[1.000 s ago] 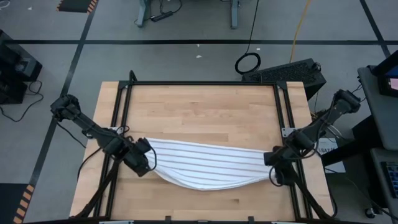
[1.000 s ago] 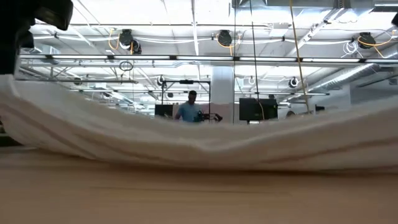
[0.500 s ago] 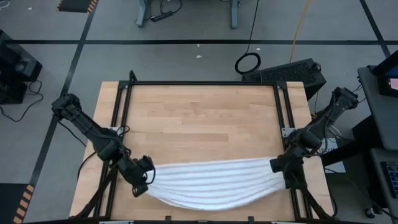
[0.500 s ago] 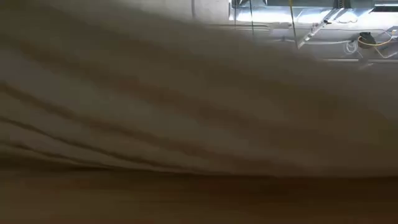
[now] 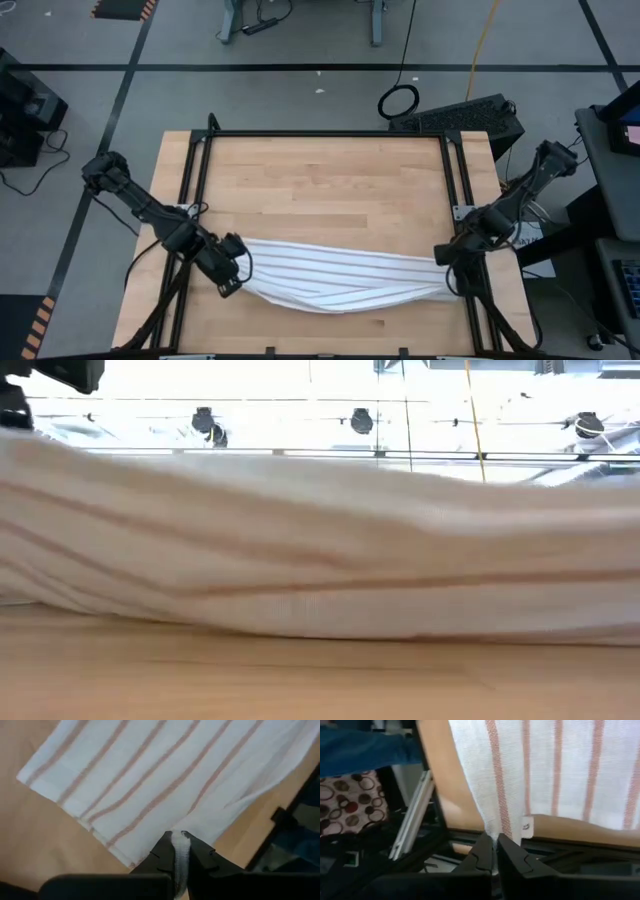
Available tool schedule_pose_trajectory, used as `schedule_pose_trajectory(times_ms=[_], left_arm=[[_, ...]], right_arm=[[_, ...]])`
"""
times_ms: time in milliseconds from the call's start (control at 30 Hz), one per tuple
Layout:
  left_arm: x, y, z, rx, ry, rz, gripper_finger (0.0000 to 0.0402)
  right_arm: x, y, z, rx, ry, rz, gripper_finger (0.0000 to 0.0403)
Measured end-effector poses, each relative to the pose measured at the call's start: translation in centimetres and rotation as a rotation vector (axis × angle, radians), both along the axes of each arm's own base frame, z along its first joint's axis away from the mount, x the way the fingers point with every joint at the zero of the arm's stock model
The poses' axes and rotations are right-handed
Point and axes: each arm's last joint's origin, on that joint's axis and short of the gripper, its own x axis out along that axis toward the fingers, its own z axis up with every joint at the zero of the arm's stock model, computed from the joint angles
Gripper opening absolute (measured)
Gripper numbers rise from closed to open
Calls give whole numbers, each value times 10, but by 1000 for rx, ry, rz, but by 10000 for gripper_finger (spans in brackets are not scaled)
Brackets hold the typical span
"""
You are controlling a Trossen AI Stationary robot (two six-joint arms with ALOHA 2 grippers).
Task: Roll towel into tight, uniform cylinder
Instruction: Fold the white brown kitchen towel
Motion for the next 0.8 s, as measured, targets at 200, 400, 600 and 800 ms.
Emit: schedule_pose_trajectory(times_ms=[200, 400, 600, 800], left_arm=[[5, 9, 0, 31, -3, 53, 20], [8, -12, 6, -212, -30, -9, 20], [10, -35, 16, -398, -114, -16, 20], [-3, -20, 0, -160, 42, 73, 20]], right_arm=[[2, -5, -9, -30, 26, -60, 0], [8, 3, -1, 128, -39, 6, 0], [9, 6, 2, 204, -66, 101, 0], [-1, -5, -8, 8, -10, 90, 0]])
